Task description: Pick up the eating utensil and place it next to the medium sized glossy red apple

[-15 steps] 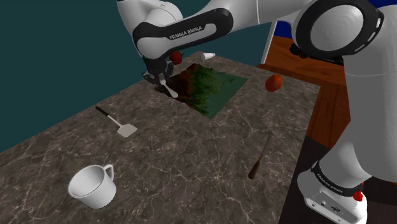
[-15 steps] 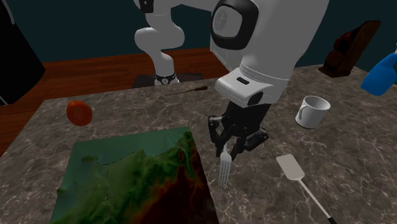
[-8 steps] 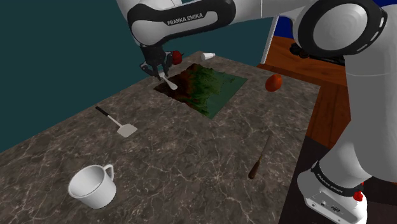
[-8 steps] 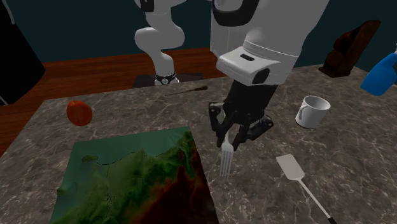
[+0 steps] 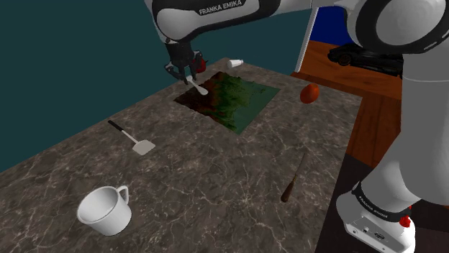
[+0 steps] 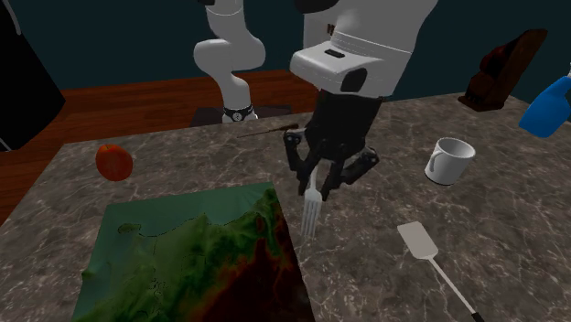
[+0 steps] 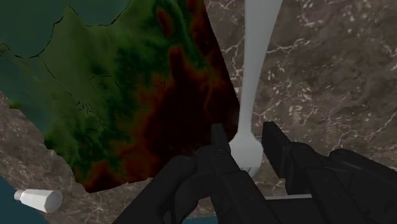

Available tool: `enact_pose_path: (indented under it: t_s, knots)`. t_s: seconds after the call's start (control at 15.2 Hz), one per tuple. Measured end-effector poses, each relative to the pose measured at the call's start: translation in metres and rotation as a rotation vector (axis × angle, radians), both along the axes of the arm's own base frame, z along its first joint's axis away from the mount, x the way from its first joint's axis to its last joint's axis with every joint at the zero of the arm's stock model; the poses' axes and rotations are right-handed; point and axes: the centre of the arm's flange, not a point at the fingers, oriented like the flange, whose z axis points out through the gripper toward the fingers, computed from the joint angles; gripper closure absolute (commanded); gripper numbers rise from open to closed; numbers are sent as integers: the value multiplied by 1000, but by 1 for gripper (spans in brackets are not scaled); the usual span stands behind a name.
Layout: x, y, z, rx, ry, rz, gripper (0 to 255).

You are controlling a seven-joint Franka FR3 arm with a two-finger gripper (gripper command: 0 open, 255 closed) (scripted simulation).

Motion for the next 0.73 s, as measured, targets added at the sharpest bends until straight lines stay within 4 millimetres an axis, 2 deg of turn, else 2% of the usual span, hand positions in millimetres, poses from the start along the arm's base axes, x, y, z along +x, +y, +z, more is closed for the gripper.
enact_pose_path:
  t_s: [0.46, 0.59, 0.73]
  knots:
    - [-53, -74, 7, 0, 0, 0, 255]
    - [-74, -96, 5, -1, 0, -1, 255]
    - [-87, -116, 3, -1, 0, 0, 255]
